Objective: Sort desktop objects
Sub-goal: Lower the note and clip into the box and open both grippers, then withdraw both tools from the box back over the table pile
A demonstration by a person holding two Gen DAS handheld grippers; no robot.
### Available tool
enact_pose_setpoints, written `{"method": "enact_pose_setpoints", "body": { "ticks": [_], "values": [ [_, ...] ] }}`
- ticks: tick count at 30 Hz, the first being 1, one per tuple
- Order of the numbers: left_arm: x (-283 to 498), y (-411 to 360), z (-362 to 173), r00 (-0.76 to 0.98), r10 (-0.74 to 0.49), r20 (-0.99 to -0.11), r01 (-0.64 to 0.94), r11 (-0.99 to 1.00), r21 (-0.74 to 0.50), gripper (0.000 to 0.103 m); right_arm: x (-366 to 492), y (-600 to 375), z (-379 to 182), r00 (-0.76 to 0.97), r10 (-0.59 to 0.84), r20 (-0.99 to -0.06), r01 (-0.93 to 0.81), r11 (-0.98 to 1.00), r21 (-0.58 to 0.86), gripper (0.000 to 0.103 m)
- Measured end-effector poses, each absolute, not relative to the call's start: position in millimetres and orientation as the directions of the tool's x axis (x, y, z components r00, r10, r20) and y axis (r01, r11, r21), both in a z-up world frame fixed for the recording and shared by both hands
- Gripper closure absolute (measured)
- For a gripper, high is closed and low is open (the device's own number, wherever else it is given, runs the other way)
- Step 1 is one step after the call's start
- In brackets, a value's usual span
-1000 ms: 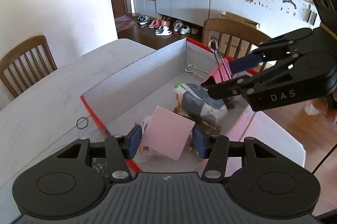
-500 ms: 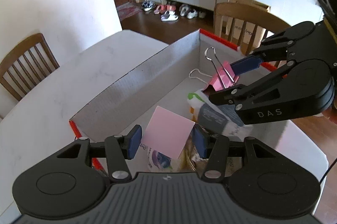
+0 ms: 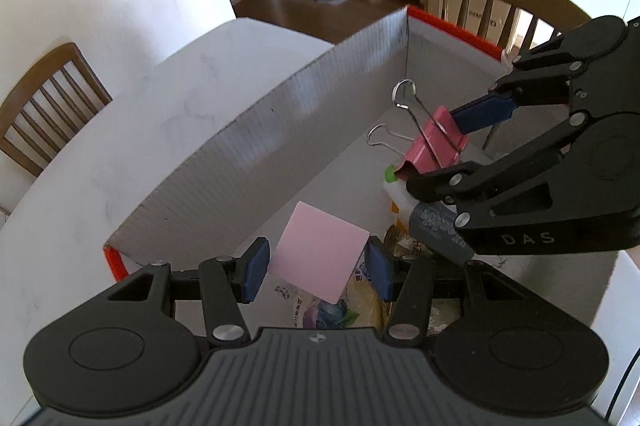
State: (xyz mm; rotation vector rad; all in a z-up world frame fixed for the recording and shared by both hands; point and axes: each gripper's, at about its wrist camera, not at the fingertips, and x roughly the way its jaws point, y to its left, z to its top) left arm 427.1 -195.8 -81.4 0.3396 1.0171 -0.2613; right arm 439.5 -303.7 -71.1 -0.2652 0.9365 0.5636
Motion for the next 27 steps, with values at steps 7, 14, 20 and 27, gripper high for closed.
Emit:
{"method": "enact_pose_setpoints", "body": {
  "ticks": [7,14,20,27],
  "values": [
    [431,-193,-90,0.445,-0.069,-0.893,0.357,0.928,0.106,0.051,440,-306,-75,0.451,0.338,-0.826,-0.564,0.826,0.030,0.054],
    [430,-191,-92,0.426,-0.079,-0.901,0.351,0.933,0.084,0.050,443,-304,-75,0.441,0.332,-0.834,-0.565,0.824,0.030,0.053],
    [423,-185,-86,0.448,-0.094,-0.889,0.329,0.942,0.066,0.034,442,-305,-69,0.458,0.337,-0.823,-0.549,0.835,0.036,0.041],
    [408,-167,-66,0.489,-0.147,-0.860,0.311,0.950,0.014,0.034,432,-308,-52,0.460,0.378,-0.804,-0.559,0.826,0.069,0.039]
  ]
}}
